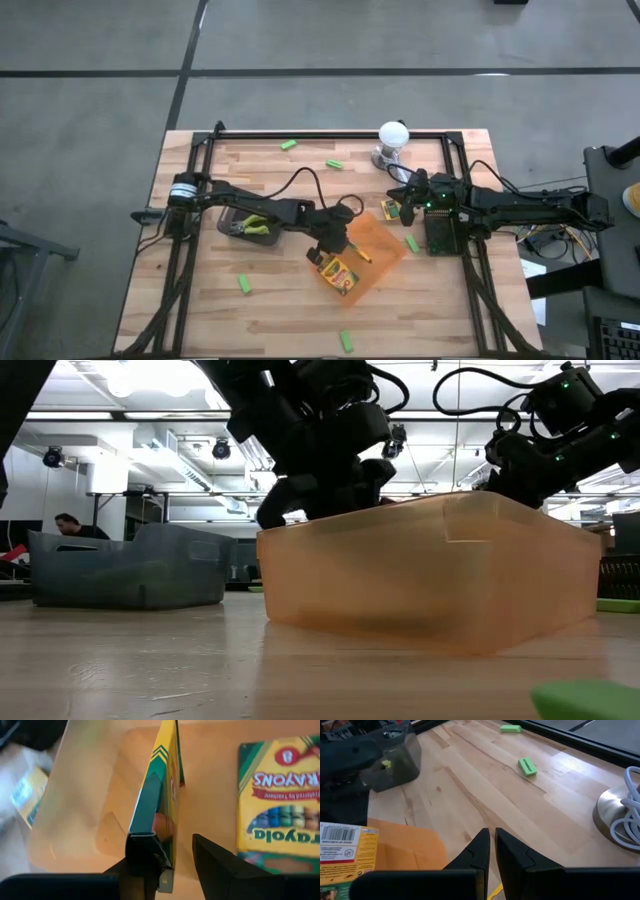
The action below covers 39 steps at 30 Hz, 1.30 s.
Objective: Pick & Place School Supplies
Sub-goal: Put the left crayon box into the orange bin
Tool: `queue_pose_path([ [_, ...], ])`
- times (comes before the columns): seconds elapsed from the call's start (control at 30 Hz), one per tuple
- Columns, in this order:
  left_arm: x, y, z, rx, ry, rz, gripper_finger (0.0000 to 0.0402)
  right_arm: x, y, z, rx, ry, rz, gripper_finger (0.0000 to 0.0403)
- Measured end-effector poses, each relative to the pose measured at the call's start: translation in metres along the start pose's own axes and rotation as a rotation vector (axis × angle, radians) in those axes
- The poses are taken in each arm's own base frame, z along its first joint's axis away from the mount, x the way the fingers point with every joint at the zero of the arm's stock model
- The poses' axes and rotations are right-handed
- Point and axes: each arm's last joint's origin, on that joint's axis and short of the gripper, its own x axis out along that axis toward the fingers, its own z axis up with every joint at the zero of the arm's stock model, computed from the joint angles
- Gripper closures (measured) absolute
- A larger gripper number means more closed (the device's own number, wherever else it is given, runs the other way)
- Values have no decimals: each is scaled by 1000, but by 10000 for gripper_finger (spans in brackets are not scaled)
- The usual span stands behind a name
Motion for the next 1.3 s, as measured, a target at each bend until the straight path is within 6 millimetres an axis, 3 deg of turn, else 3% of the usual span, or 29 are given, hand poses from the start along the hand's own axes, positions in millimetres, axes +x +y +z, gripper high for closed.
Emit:
queue_pose_path([
  [0.3, 0, -6, 5, 291, 27, 29, 282, 0, 0, 0, 0, 0, -2, 376],
  [0.87, 1, -7, 2, 286, 34, -15, 282, 0, 0, 0, 5, -1, -2, 376],
  [1.07, -1, -11, -8, 262, 119, -82, 282, 0, 0, 0, 8, -1, -2, 376],
  [1.3, -3, -11, -13, 270, 226, -42, 282, 0, 0, 0, 8, -1, -2, 376],
])
